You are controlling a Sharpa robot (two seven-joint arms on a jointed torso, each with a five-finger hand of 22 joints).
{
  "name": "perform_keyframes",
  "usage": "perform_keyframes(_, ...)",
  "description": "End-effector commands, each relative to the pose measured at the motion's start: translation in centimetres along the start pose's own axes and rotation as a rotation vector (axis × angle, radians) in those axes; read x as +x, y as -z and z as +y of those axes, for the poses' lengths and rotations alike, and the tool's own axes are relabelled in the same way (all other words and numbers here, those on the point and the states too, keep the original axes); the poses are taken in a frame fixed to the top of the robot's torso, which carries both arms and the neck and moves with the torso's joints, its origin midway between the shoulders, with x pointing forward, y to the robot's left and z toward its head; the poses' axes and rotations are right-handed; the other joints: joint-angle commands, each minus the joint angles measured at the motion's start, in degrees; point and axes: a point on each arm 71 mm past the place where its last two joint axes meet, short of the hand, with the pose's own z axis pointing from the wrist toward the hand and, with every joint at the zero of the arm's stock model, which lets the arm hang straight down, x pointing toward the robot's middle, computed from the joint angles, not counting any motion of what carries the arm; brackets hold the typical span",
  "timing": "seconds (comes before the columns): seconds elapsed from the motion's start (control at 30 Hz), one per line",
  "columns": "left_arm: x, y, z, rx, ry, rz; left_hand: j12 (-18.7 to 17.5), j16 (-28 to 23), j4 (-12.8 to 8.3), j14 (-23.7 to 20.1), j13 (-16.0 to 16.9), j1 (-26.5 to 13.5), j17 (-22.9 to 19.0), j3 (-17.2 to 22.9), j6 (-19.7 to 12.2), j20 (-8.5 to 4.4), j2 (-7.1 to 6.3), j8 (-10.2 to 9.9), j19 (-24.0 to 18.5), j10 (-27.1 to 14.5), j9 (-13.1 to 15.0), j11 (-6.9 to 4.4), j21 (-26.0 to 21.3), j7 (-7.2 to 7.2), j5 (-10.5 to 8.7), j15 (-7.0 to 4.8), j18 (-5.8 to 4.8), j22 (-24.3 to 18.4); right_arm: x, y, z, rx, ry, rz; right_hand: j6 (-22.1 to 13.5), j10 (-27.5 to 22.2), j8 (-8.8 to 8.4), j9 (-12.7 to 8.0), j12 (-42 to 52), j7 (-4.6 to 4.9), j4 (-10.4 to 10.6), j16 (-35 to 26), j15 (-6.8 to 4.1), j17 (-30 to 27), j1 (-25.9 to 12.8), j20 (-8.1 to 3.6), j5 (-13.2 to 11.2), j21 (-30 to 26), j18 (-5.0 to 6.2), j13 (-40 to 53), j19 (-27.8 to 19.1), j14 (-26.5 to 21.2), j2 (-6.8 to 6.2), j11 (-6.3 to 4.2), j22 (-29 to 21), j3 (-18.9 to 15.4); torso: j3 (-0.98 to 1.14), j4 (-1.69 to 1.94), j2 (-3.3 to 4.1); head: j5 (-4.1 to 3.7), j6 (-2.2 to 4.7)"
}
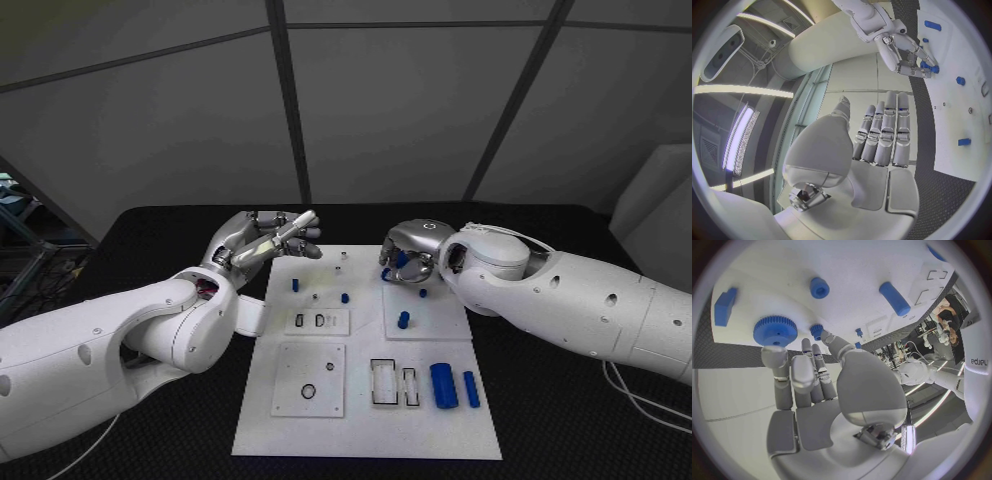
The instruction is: Assemble the parts on the task board
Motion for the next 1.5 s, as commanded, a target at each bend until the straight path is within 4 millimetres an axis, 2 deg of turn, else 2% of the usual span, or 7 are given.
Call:
perform_keyframes(0.03,0.1,0.0,-0.1,0.009,-0.002,0.020,-0.2,0.0,0.0,-0.3,0.0,-0.5,0.1,-0.4,-0.1,0.21,0.01,-0.2,-0.1,0.0,-0.1,0.26,0.2,0.36,-0.07,0.18,-0.75,0.1,0.1,-0.1,0.1,-0.007,0.012,0.023,0.5,0.6,0.13,0.1,0.3,-0.03,0.1,0.4,0.00,0.3,0.4,-0.04,-0.1,0.5,-0.57,0.1,0.4,1.7,0.34,0.11,0.4,0.6,0.01,0.01,0.08,0.03,-0.12)
perform_keyframes(0.6,0.0,-0.1,-0.1,0.007,-0.003,0.018,-0.2,0.0,0.1,-0.3,0.0,-0.7,0.2,-0.4,-0.1,0.22,0.11,-0.3,-0.2,0.0,-0.1,0.28,0.2,0.40,-0.06,0.19,-0.75,0.1,0.6,-0.3,0.1,-0.010,0.015,0.051,2.6,2.7,0.57,0.3,0.5,0.12,0.8,1.9,-0.17,1.6,1.1,-0.17,-0.1,1.8,-0.73,0.3,0.6,1.5,0.50,-0.11,1.9,2.2,0.02,-0.05,0.22,0.36,-0.52)
perform_keyframes(0.87,-0.1,-0.1,-0.1,0.007,-0.004,0.017,-0.3,0.0,0.2,-0.3,0.0,-0.7,0.2,-0.4,-0.1,0.22,0.17,-0.3,-0.2,0.0,-0.1,0.29,0.2,0.42,-0.06,0.20,-0.75,0.1,0.0,-0.2,0.2,-0.025,0.003,-0.035,4.9,4.1,1.25,0.6,0.6,-0.13,0.3,2.8,-0.48,2.5,3.1,-0.37,-1.7,2.8,-0.85,0.4,0.8,1.5,1.64,-0.47,3.0,4.1,0.03,-0.06,0.28,0.52,-0.62)
perform_keyframes(1.07,-0.3,0.0,-0.1,0.006,-0.006,0.013,-0.3,0.0,0.2,-0.3,0.0,-0.7,0.2,-0.4,-0.1,0.22,0.17,-0.3,-0.2,0.0,-0.1,0.29,0.2,0.42,-0.06,0.20,-0.75,0.1,-1.2,0.5,0.4,-0.045,-0.044,-0.174,6.0,5.0,1.59,0.8,0.7,-0.34,0.2,3.2,-0.77,2.9,3.7,-0.43,-2.0,3.4,-0.96,0.5,1.1,1.5,2.02,-0.76,3.8,4.8,-0.06,-0.09,0.22,0.64,-0.36)
perform_keyframes(1.2,-0.5,-0.1,-0.1,0.005,-0.007,0.012,-0.3,0.0,0.2,-0.3,0.0,-0.7,0.3,-0.4,-0.1,0.23,0.21,-0.3,-0.2,0.0,-0.1,0.30,0.2,0.43,-0.06,0.20,-0.75,0.1,-1.6,0.8,0.5,-0.048,-0.064,-0.221,6.0,5.0,1.55,0.8,0.6,-0.28,0.2,3.3,-0.81,3.0,3.8,-0.41,-2.1,3.6,-1.01,0.5,1.1,1.5,2.10,-0.73,4.1,5.0,-0.14,0.03,0.32,0.64,0.12)
perform_keyframes(1.37,-0.7,-0.1,-0.1,0.005,-0.011,0.005,-0.4,-0.1,0.2,-0.5,0.0,-0.8,0.3,-0.4,-0.1,0.27,0.18,-0.5,-0.3,-0.1,-0.1,0.36,0.2,0.51,-0.07,0.27,-0.77,0.1,-1.9,0.1,0.9,-0.045,-0.073,-0.236,5.9,4.7,1.35,0.8,0.3,-0.18,0.3,3.4,-0.69,3.0,3.6,-0.39,-2.2,3.8,-1.02,0.4,1.1,1.4,1.87,-0.61,4.2,5.0,-0.01,-0.03,0.34,1.18,0.19)
perform_keyframes(1.5,-0.9,-0.2,-0.1,0.006,-0.014,0.001,-0.8,-0.4,0.0,-2.0,0.0,-0.9,0.6,-0.5,-0.1,0.56,0.21,-0.9,-1.3,-0.2,-0.2,0.61,-0.2,0.73,-0.07,0.65,-0.89,-0.1,-2.0,-1.1,1.4,-0.037,-0.075,-0.239,5.7,4.4,1.12,0.7,0.0,-0.08,0.5,3.5,-0.59,3.1,3.4,-0.34,-2.3,3.8,-1.03,0.3,1.0,1.4,1.71,-0.48,4.3,5.1,-0.08,0.08,0.47,1.42,0.27)
